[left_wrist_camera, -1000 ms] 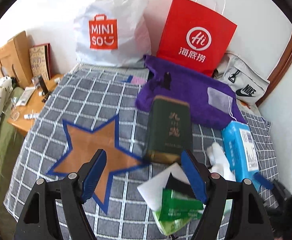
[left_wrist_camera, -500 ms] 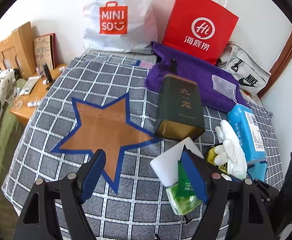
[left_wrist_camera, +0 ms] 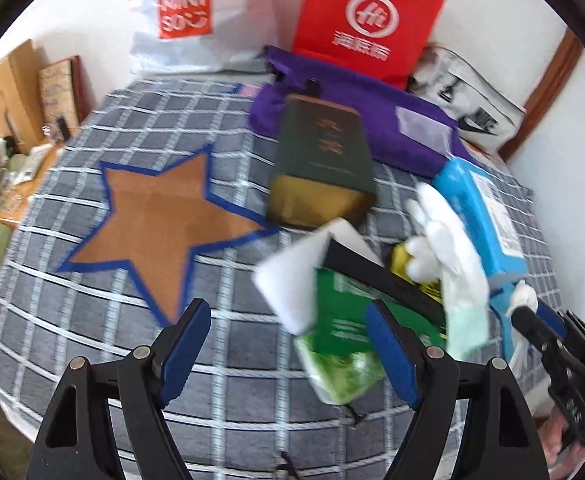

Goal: Organize soft objects
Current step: 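Grasp the green wipes packet with the left tool while the right holds the cloth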

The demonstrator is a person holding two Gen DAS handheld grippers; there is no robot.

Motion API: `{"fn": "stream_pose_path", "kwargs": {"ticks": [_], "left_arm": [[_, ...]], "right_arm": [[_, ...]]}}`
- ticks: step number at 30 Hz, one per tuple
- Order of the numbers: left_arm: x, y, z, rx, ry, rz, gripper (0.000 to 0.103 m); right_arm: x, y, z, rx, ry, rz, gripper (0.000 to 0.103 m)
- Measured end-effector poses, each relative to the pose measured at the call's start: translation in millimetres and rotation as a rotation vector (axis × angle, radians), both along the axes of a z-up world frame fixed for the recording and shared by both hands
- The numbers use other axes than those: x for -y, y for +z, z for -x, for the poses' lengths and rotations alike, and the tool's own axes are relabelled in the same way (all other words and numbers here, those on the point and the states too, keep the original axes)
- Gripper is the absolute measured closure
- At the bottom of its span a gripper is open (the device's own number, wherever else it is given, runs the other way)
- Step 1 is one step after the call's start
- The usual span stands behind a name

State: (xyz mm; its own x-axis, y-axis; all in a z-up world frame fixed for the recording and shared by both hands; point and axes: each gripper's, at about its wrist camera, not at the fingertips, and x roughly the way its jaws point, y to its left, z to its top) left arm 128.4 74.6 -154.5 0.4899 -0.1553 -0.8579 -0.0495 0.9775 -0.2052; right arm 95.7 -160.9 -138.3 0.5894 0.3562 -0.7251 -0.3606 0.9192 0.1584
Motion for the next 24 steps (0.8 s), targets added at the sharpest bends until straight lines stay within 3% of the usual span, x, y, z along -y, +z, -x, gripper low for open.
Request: {"fn": "stream_pose_path", "kwargs": {"ticks": [5, 7, 9, 16, 24], "left_arm": [[14, -12, 0, -0.021, -0.013, 0.018, 0.027], [20, -17, 0, -0.037, -0.023, 0.018, 0.038], [23, -20, 0, -0.052, -0.036, 0.027, 0.063], [16, 3, 15, 0.015, -0.047, 0.027, 0.096], [-5, 18, 24, 0.041, -0.018, 0.042, 0.098]], "right_arm": [[37, -14, 7, -0.02, -0.076, 0.009, 0.078], [48, -23, 8, -0.042, -0.094, -0.006, 0.078], [55, -30, 8, -0.054, -0.107, -0.016, 0.078], [62, -41, 8, -0.073, -0.118, -0.045, 0.078], [62, -38, 14, -0.063, -0.112, -0.053, 0.078]]}}
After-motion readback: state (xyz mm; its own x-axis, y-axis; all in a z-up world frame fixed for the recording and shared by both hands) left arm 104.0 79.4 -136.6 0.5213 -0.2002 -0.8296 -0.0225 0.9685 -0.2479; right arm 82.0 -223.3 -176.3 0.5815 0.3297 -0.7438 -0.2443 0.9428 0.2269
